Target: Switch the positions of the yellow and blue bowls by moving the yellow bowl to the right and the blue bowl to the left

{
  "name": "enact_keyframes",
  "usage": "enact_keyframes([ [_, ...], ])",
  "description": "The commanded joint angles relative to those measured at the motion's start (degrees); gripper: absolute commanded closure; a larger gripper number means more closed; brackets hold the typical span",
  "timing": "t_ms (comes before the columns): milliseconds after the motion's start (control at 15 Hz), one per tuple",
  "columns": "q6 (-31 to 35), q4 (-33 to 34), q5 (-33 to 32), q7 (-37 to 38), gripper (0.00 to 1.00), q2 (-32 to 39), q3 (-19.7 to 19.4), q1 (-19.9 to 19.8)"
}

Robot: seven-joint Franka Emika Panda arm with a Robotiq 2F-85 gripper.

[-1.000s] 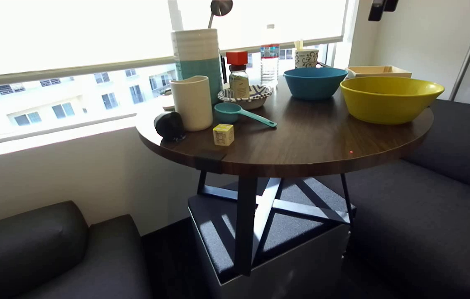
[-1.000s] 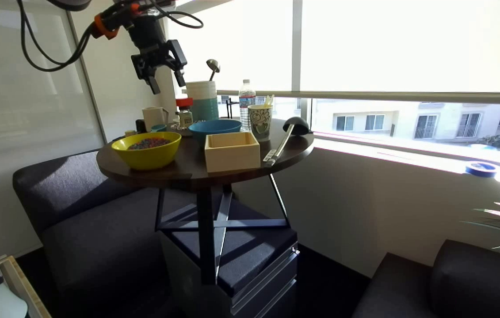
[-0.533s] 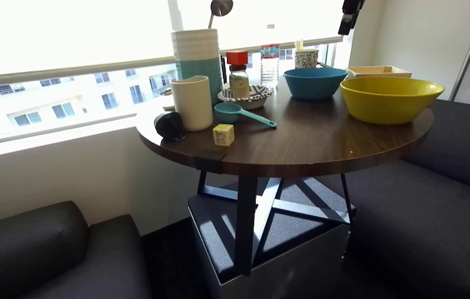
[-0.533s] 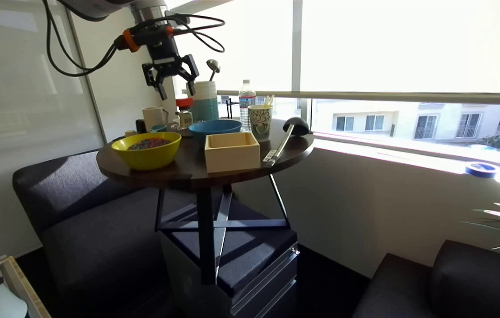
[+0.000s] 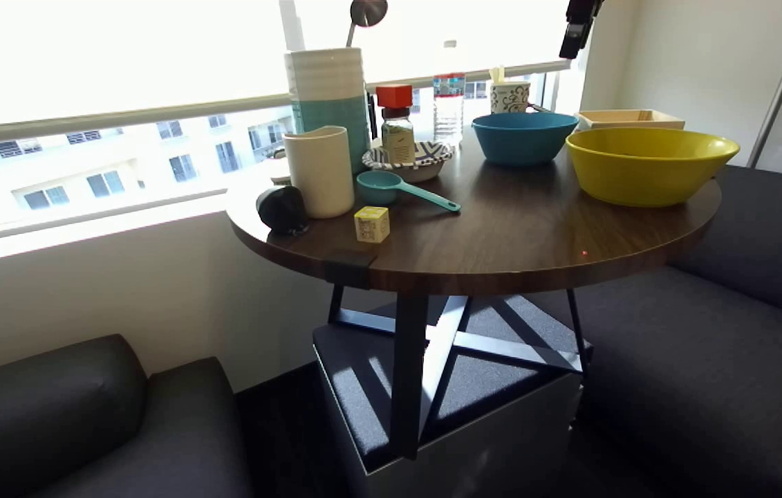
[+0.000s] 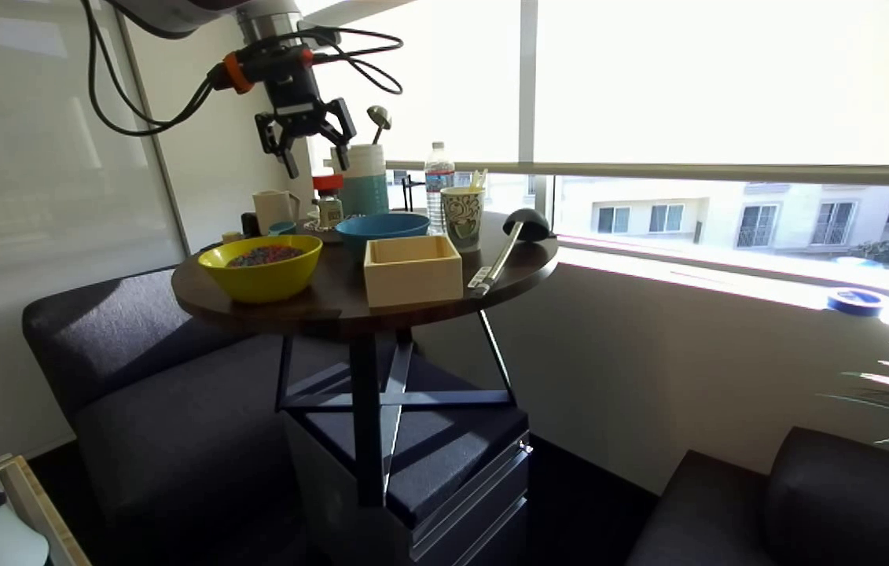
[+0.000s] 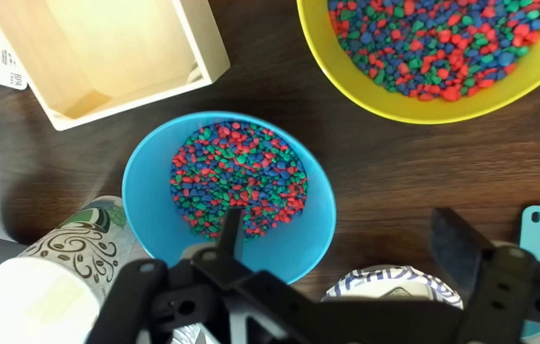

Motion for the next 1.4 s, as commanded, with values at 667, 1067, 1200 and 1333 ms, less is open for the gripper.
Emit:
enact_keyframes([
  [667, 9.38, 7.21, 10.01, -5.94, 0.0, 13.37, 0.11, -0.18],
  [1067, 5.07, 12.8, 11.77, -7.6, 0.0, 19.84, 0.99, -1.92],
  [1200, 2.94, 14.6, 12.39, -8.12, 0.0, 21.66, 1.44, -2.52],
  [1333, 1.42, 15.95, 13.21, -8.9, 0.0, 23.13, 1.94, -2.99],
])
